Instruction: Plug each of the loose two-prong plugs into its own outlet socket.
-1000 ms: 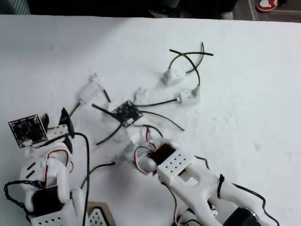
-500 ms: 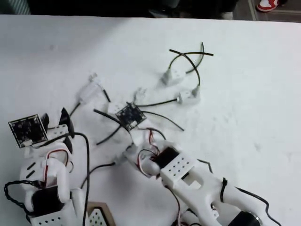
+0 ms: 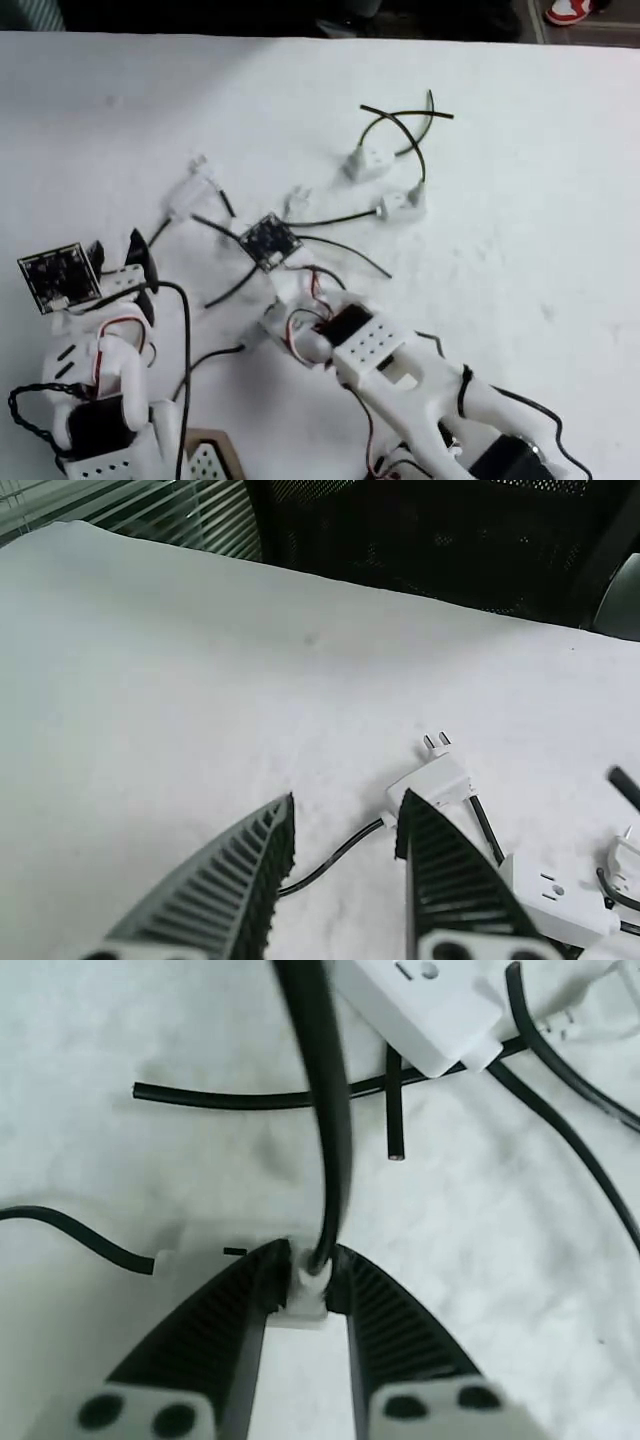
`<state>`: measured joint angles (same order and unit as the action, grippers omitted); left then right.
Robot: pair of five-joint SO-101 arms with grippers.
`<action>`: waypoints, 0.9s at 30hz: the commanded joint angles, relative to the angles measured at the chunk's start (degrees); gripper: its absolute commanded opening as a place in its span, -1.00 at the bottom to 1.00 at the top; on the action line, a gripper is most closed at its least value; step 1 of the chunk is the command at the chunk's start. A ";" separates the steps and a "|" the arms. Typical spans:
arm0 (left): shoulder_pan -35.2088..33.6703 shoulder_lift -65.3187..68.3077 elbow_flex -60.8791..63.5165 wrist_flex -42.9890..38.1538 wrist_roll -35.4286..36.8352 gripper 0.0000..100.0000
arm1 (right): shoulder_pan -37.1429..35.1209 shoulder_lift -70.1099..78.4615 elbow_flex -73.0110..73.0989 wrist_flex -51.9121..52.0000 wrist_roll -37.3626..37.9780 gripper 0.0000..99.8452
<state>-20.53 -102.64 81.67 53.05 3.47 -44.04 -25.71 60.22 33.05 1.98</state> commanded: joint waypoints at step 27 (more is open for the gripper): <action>-0.22 -0.57 -0.70 -0.35 0.18 -0.63 | 38.11 16.84 -31.82 -1.27 3.25 -0.96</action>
<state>-20.53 -102.64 81.67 53.05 3.47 -7.82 -9.89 32.70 34.90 5.32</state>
